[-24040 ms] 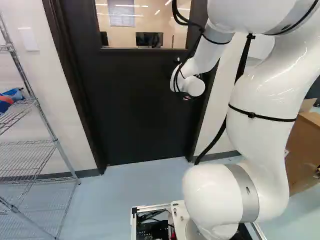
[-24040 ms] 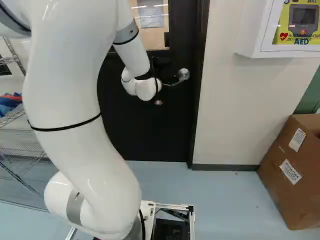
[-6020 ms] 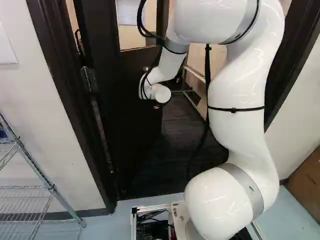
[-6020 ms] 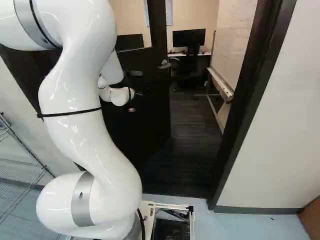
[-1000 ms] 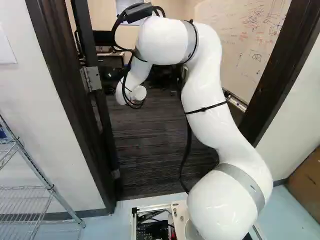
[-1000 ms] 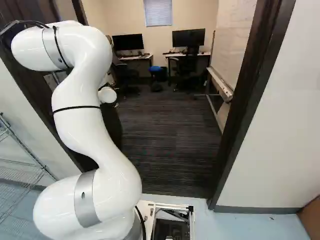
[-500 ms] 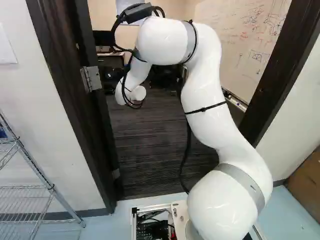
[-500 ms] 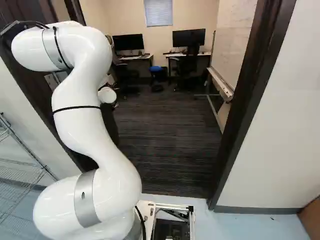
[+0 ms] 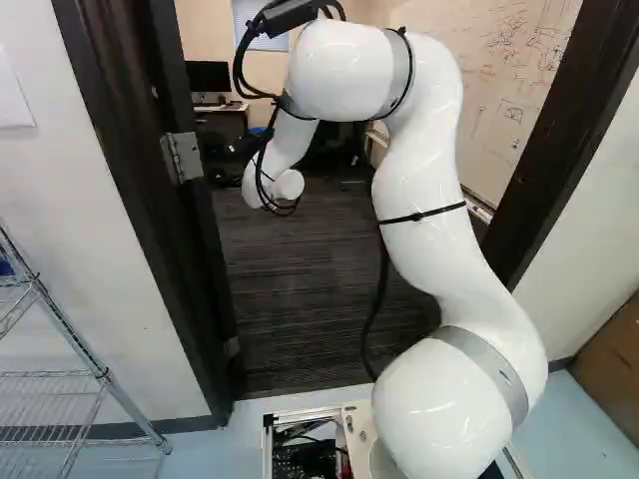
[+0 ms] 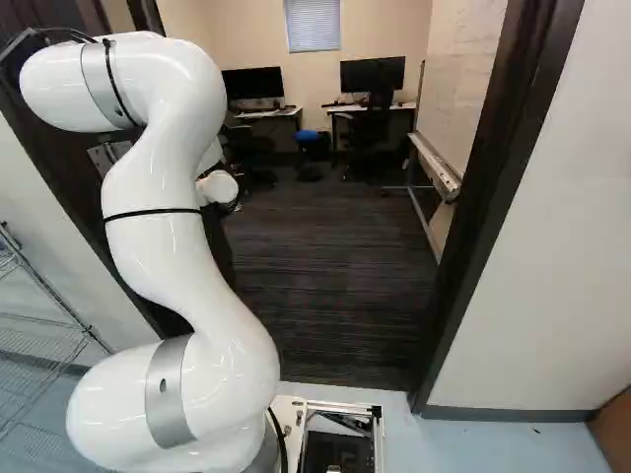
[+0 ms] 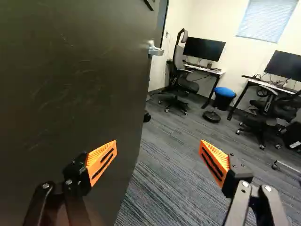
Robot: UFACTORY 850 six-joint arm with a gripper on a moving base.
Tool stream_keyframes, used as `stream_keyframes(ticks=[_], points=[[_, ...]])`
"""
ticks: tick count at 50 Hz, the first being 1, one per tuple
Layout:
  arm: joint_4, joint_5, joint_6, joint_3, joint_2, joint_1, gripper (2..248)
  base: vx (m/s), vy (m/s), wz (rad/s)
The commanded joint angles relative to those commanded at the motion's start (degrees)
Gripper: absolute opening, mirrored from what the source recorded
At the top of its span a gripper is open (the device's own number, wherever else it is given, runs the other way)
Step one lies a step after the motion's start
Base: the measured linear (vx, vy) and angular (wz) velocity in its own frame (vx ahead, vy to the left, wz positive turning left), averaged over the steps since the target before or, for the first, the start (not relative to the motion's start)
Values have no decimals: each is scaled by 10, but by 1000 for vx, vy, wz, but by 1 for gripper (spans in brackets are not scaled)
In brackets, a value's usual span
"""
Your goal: Open the door and move inside
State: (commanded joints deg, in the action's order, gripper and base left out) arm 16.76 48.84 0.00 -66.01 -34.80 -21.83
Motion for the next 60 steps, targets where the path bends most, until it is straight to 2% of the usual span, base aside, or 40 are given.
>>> stream_keyframes(ticks=[41, 60], points=[[-1, 0, 0, 71, 54, 54, 247, 0, 0, 0], [-17, 0, 0, 118, 90, 79, 247, 0, 0, 0]])
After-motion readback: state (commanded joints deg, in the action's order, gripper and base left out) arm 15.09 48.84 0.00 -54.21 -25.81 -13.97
